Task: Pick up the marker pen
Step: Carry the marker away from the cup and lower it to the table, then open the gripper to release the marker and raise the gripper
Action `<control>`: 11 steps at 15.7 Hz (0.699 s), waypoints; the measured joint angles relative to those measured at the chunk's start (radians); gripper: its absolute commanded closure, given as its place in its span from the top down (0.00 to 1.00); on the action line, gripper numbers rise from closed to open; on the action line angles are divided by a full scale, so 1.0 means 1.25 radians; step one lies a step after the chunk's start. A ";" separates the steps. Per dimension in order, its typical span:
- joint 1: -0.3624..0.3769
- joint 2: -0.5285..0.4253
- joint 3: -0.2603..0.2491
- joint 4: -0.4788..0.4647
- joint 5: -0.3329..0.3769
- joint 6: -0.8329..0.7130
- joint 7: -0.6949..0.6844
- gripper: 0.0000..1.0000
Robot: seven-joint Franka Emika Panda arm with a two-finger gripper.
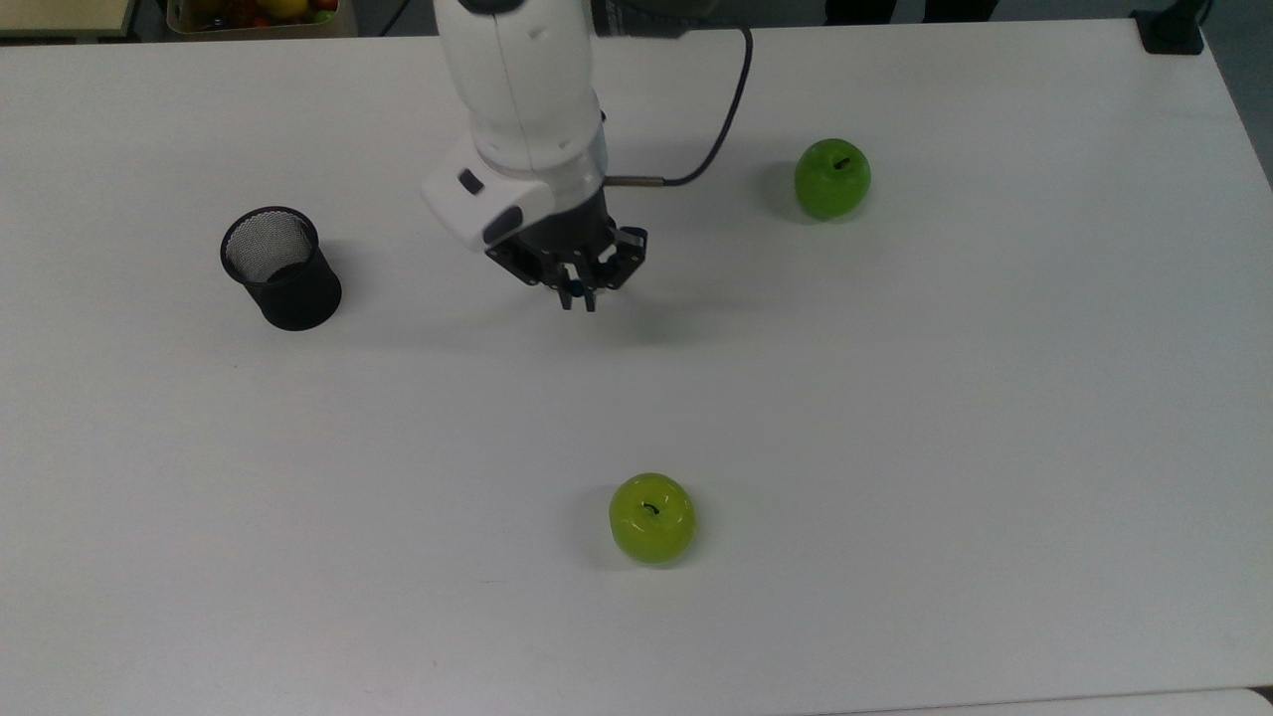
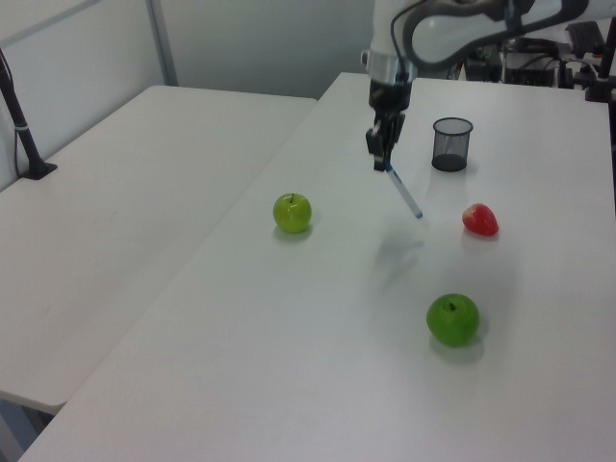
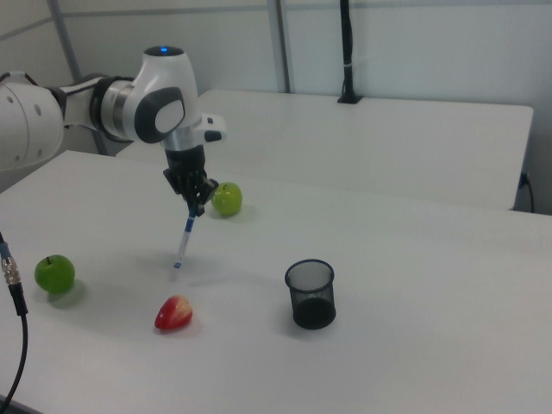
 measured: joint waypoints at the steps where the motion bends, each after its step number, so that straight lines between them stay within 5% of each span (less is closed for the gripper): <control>1: 0.007 0.012 0.000 -0.002 0.001 -0.001 0.006 0.06; 4: 0.019 0.046 0.000 -0.007 0.002 -0.002 0.019 0.16; 5: 0.019 0.053 0.000 -0.007 0.006 -0.003 0.019 0.32; 6: 0.018 0.060 -0.001 -0.008 0.012 -0.004 0.019 0.64; 7: 0.018 0.065 -0.001 -0.008 0.016 -0.004 0.019 0.80; 10: 0.018 0.074 -0.001 -0.008 0.018 -0.004 0.019 1.00; 11: 0.018 0.075 -0.001 -0.008 0.018 -0.004 0.019 1.00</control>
